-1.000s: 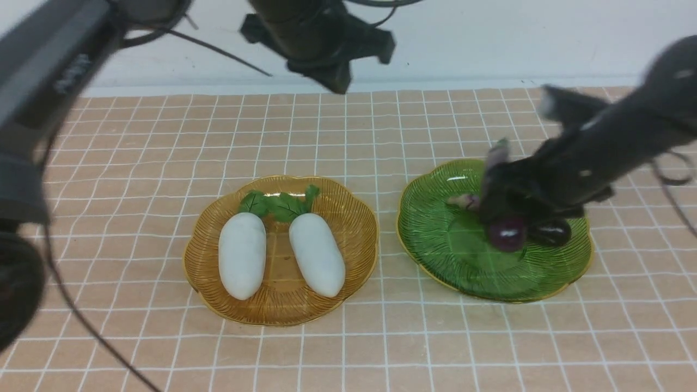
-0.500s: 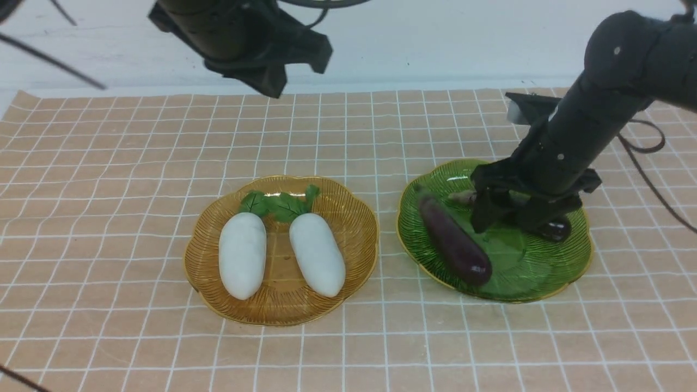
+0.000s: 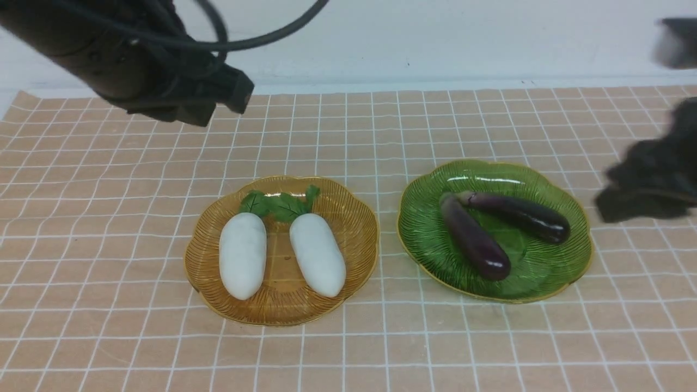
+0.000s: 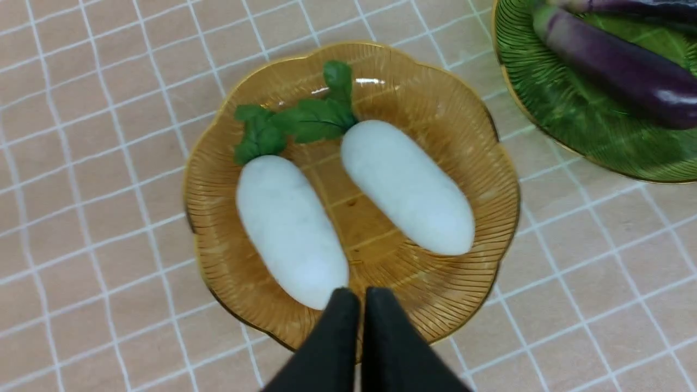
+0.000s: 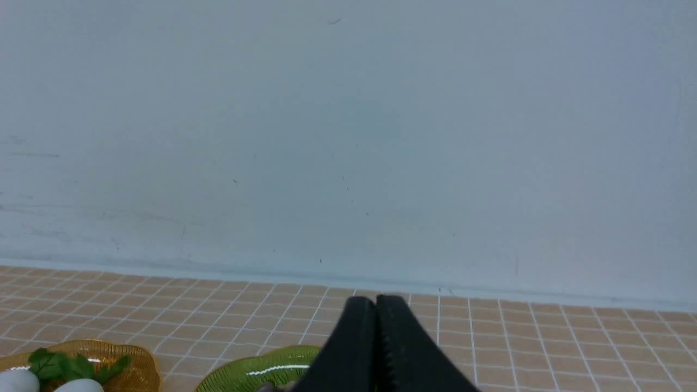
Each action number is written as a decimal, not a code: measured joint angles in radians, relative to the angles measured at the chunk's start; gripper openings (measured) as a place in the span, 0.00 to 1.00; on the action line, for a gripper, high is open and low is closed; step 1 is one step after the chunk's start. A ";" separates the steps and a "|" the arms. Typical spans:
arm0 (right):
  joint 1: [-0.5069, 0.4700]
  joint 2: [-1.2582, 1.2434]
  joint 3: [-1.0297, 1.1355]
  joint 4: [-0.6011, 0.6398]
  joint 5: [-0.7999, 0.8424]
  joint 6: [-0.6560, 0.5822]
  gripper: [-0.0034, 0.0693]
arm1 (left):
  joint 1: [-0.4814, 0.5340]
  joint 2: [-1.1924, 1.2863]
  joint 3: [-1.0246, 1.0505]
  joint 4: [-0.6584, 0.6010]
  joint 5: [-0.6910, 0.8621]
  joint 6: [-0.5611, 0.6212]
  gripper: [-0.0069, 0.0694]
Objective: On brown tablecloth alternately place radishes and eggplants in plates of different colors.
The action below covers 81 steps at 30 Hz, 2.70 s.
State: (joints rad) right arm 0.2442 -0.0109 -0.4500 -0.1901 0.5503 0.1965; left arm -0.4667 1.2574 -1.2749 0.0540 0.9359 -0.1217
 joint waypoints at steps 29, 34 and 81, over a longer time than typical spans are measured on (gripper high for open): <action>0.000 0.001 0.015 -0.015 -0.033 0.078 0.03 | -0.001 -0.599 0.515 0.004 -0.319 -0.079 0.09; 0.000 0.001 0.015 -0.015 -0.033 0.078 0.03 | -0.001 -0.635 0.515 0.004 -0.234 -0.079 0.09; 0.000 0.001 0.015 -0.015 -0.032 0.078 0.03 | 0.466 -1.270 1.303 -0.094 -0.553 0.175 0.09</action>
State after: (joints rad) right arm 0.2442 -0.0101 -0.4347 -0.2054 0.5187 0.2748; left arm -0.0010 -0.0123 0.0276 -0.0400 0.3828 0.0537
